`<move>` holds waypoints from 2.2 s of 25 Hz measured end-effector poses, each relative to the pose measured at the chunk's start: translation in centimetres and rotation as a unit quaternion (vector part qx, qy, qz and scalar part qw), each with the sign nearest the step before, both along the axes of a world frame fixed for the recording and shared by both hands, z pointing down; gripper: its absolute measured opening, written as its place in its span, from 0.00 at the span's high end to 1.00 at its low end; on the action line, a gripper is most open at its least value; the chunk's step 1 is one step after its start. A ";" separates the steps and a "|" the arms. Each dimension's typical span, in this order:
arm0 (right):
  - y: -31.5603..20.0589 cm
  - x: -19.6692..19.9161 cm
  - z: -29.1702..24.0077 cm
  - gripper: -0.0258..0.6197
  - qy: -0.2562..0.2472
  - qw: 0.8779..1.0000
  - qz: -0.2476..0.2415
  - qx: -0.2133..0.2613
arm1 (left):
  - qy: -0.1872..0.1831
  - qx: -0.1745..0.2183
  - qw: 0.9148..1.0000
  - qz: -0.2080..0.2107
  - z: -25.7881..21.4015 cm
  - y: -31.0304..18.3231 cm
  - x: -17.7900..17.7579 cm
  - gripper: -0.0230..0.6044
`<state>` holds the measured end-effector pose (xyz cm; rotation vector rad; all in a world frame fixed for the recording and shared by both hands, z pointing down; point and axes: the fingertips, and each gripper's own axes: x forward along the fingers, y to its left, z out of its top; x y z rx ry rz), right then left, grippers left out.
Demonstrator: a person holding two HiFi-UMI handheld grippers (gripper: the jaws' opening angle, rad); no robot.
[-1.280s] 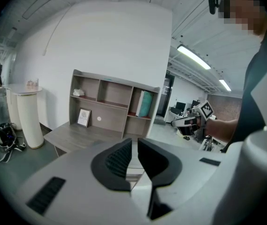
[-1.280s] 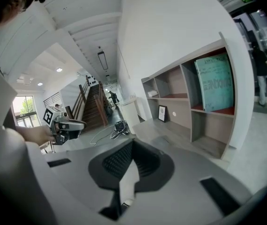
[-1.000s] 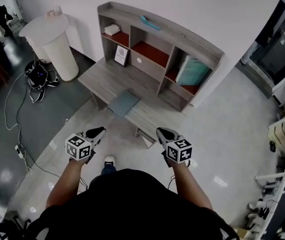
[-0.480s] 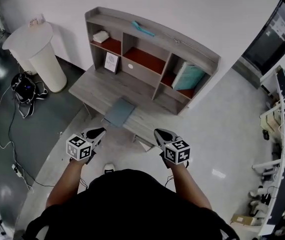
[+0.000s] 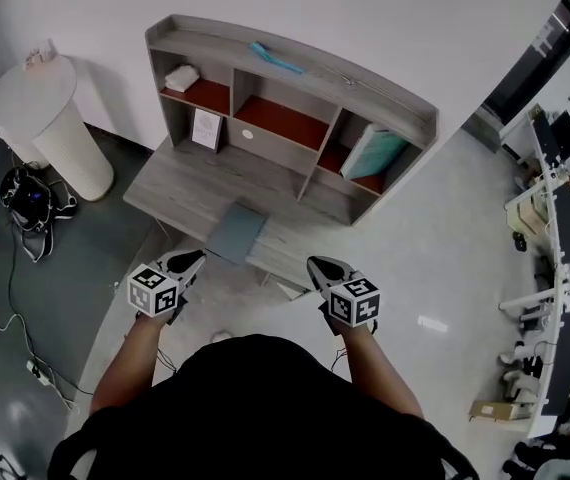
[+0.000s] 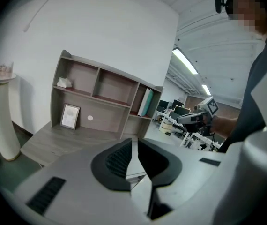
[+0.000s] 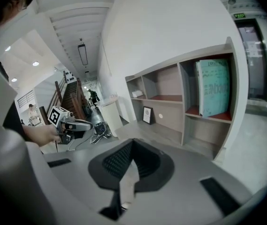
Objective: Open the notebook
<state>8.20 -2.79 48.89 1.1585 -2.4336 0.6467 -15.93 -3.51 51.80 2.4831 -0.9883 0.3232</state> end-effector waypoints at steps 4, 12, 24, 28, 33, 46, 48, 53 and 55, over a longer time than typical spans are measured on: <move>-0.5 -1.0 0.1 0.96 0.004 1.000 0.020 -0.004 | -0.002 -0.003 1.000 0.023 0.6 -1.1 -0.8 0.89; -0.8 -4.5 1.7 0.96 0.011 0.999 0.040 -0.026 | -0.010 -0.016 0.999 0.045 2.6 -3.2 -3.9 0.89; -1.7 -4.2 3.9 0.96 0.001 0.997 0.062 -0.045 | -0.042 -0.030 0.997 0.062 5.1 -5.1 -4.0 0.89; -3.0 -3.5 3.9 0.96 -0.003 0.998 0.045 -0.038 | -0.055 -0.026 0.996 0.058 5.1 -5.8 -2.7 0.89; -5.2 -1.1 4.5 0.96 0.005 0.999 0.017 -0.038 | -0.068 -0.021 0.997 0.029 4.5 -7.7 -1.3 0.89; -8.8 3.6 8.5 0.96 0.012 0.996 -0.032 -0.079 | -0.129 -0.038 0.991 0.009 7.7 -9.7 3.4 0.89; -9.1 4.2 9.4 0.96 0.016 0.995 -0.038 -0.088 | -0.138 -0.041 0.990 0.007 8.6 -10.0 3.8 0.89; -9.2 5.4 11.5 0.96 0.028 0.993 -0.049 -0.107 | -0.150 -0.056 0.987 -0.001 10.4 -10.3 4.7 0.89; -9.1 5.7 12.3 0.96 0.031 0.992 -0.053 -0.114 | -0.154 -0.060 0.986 -0.002 11.0 -10.4 5.0 0.88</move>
